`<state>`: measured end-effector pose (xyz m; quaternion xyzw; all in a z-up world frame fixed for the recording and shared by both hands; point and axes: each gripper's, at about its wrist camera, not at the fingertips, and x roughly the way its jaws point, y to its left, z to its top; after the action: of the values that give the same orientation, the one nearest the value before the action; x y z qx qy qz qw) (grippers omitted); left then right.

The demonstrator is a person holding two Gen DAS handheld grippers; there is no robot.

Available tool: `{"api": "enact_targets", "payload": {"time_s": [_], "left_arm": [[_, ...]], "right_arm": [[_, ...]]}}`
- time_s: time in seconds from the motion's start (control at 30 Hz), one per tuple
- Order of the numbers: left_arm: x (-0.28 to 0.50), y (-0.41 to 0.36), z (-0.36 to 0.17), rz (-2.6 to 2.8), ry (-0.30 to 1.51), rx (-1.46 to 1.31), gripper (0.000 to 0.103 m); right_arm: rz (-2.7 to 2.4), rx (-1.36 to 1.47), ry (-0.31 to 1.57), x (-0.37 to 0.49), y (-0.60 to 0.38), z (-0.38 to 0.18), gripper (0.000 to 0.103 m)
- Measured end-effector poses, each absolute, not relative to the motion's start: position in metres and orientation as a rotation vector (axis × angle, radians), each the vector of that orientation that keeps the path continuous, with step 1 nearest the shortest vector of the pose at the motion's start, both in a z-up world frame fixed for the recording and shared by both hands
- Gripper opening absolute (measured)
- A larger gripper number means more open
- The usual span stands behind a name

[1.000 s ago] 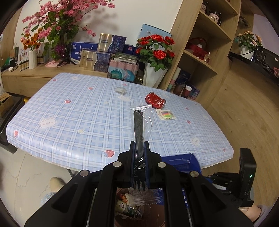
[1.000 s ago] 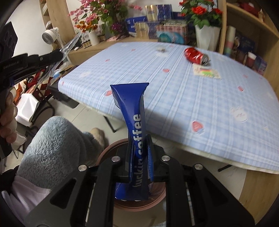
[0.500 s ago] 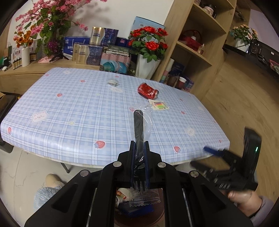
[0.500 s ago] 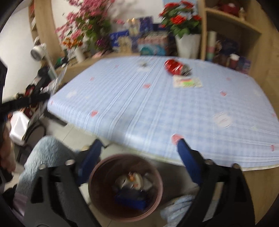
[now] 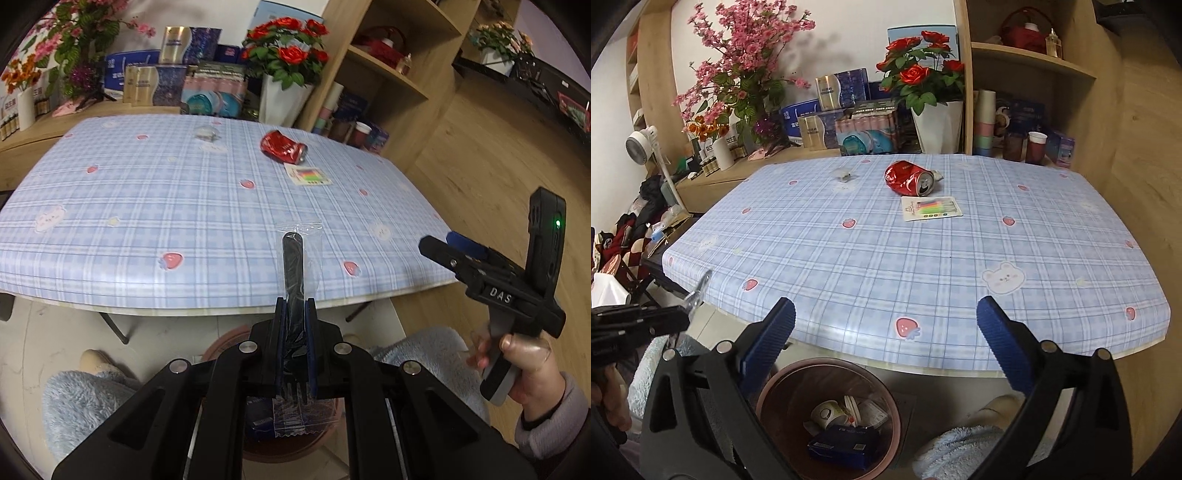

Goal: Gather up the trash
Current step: 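Carry the fork and coffee box over the brown bin and release both, then move both tools back over the table toward the can and candle pack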

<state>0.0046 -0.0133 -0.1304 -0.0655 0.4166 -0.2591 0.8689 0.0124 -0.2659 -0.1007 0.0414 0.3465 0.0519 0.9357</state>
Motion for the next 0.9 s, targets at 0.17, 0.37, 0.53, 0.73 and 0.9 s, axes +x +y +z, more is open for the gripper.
{"api": "enact_targets", "payload": {"time_s": [0.17,0.37,0.53,0.73,0.9], "left_arm": [[0.004,-0.018,-0.133,-0.566,0.884,-0.126,0.01],[0.005,-0.023,-0.14,-0.59,0.919,-0.12,0.034],[0.006,-0.022,-0.142,-0.58,0.918,-0.141,0.059],[0.013,-0.01,-0.139,-0.506,0.885,-0.148,0.077],[0.022,0.005,-0.133,-0.424,0.836,-0.15,0.083]], "right_arm": [[0.11,0.079,0.714,0.011,-0.263,-0.103,0.097],[0.108,0.078,0.719,0.012,-0.263,-0.104,0.097],[0.104,0.076,0.724,0.011,-0.263,-0.106,0.097],[0.099,0.074,0.734,0.012,-0.263,-0.109,0.097],[0.095,0.07,0.743,0.014,-0.264,-0.111,0.097]]}}
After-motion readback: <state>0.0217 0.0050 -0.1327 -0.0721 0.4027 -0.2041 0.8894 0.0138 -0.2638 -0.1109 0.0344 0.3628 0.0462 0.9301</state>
